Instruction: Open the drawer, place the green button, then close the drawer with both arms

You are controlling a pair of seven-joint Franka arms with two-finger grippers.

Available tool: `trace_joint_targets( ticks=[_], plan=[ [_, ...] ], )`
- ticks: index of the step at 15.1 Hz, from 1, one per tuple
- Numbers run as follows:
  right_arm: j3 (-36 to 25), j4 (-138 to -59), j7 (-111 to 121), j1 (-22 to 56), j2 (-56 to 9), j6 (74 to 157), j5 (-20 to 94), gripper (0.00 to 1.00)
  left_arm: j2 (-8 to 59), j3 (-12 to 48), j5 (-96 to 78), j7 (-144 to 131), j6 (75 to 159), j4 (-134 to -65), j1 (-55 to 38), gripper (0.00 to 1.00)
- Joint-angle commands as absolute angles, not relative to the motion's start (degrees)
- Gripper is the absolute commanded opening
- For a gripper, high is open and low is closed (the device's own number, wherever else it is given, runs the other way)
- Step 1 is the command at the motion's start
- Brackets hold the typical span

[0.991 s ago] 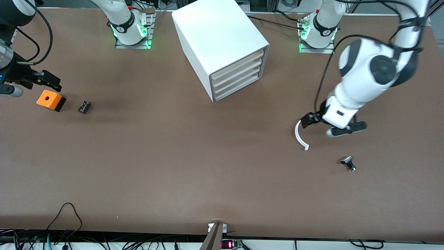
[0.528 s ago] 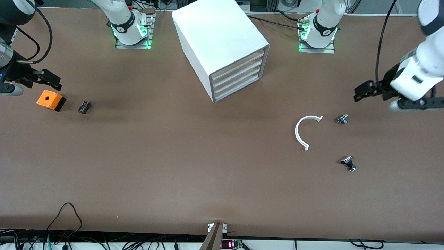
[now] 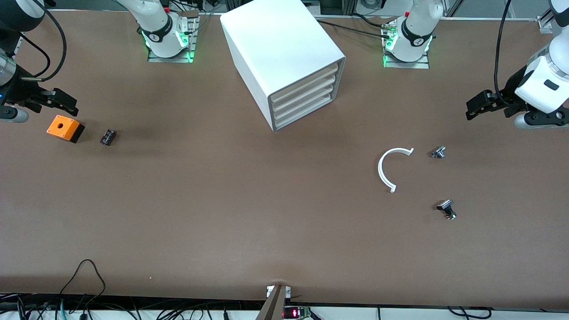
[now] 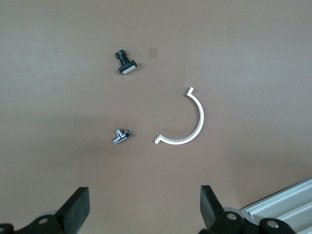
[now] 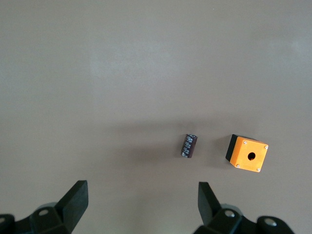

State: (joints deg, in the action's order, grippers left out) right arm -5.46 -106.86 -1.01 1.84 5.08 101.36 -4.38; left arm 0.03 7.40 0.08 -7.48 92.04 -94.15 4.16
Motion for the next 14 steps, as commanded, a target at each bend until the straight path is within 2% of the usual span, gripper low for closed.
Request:
trace_joint_targets(
  ticks=[1, 14],
  plan=[
    [-5.4, -106.5, -0.5, 1.5, 5.5, 100.9, -3.4, 1.00, 0.1, 6.2, 1.0, -4.1, 91.7, -93.8, 3.8, 1.00],
    [-5.4, -102.3, -0.2, 1.7, 3.2, 100.2, -3.3, 1.00, 0.2, 6.8, 0.0, -4.5, 90.6, -93.3, 4.0, 1.00]
  ],
)
